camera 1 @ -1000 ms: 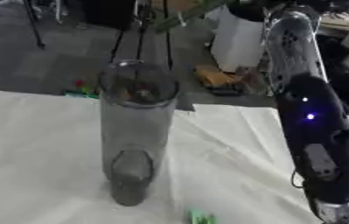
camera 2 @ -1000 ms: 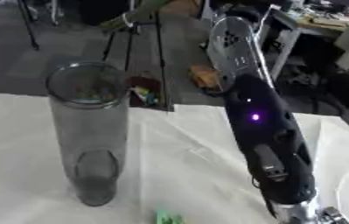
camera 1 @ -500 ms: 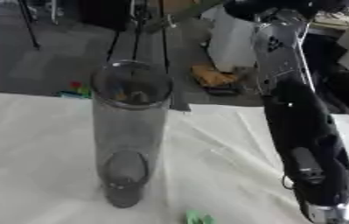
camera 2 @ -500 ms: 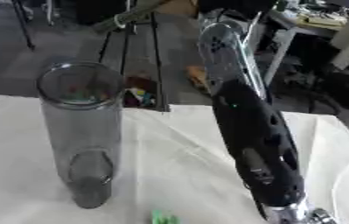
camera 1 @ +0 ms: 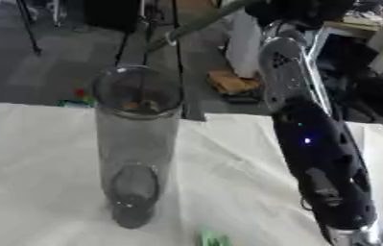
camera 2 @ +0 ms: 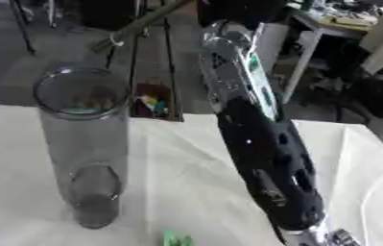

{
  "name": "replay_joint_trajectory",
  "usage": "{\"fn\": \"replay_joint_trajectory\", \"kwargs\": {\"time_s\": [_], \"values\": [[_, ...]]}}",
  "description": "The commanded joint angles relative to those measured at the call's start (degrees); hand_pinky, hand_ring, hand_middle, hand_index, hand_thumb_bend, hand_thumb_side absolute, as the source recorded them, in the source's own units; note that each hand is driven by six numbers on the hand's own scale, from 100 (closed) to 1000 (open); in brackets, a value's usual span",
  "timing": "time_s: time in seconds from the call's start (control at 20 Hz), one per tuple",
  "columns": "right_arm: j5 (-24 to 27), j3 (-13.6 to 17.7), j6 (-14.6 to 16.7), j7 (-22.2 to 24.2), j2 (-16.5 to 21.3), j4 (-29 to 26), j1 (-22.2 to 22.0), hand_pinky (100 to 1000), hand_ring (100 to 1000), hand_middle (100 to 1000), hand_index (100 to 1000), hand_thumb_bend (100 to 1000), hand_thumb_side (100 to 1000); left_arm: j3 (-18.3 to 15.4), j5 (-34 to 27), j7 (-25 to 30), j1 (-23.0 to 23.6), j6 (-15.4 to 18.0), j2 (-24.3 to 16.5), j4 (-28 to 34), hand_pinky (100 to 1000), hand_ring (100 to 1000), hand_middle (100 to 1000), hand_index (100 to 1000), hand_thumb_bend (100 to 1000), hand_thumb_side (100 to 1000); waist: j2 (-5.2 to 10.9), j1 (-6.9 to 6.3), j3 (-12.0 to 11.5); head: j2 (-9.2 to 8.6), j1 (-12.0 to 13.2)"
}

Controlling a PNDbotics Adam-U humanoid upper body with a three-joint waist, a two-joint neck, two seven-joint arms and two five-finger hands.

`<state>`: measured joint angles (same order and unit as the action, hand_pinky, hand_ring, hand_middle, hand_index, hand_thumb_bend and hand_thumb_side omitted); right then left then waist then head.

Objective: Arrange flowers into the vase.

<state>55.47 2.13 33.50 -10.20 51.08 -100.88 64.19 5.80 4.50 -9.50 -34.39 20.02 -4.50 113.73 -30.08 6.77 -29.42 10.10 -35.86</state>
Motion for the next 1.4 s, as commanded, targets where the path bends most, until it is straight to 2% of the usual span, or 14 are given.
{"fn": "replay_joint_trajectory", "kwargs": {"time_s": [0.05, 0.2, 0.4, 1.05, 1.4], "values": [[-0.22, -1.41, -1.51, 0.02, 0.17, -0.37, 0.49, 100, 100, 100, 100, 100, 468, 0.32, -0.31, 0.41, -0.75, -0.07, 0.01, 0.86, 741, 796, 888, 937, 100, 1000, 1.64, -0.46, 0.03, 0.79, -0.26], [-0.54, -2.95, -3.81, -0.54, -1.15, 0.09, 1.06, 100, 100, 100, 100, 100, 469, 0.38, -0.52, 0.64, -0.80, -0.17, 0.19, 0.86, 741, 796, 888, 937, 100, 1000, 1.96, -0.52, 0.06, 1.32, -0.31], [-2.12, -3.00, -6.48, -1.72, -1.84, -0.56, 1.03, 100, 100, 100, 100, 100, 468, 0.31, -0.68, 0.76, -0.84, -0.17, 0.22, 0.86, 741, 796, 888, 937, 100, 1000, 2.15, -0.38, -0.01, 1.49, -0.54], [-4.27, -4.00, -8.45, -2.88, -1.41, -2.22, -0.02, 100, 100, 100, 100, 100, 470, 0.24, -0.94, 1.02, -0.86, -0.25, 0.28, 0.86, 741, 800, 888, 936, 100, 1000, 2.56, -0.11, 0.20, 1.54, -0.97], [-5.85, -5.89, -13.76, -4.09, -0.69, -2.42, -1.32, 100, 100, 100, 100, 100, 475, 0.23, -1.02, 1.10, -0.91, -0.34, 0.29, 0.86, 742, 800, 888, 937, 100, 1000, 2.82, 0.20, 0.39, 1.63, -1.18]]}}
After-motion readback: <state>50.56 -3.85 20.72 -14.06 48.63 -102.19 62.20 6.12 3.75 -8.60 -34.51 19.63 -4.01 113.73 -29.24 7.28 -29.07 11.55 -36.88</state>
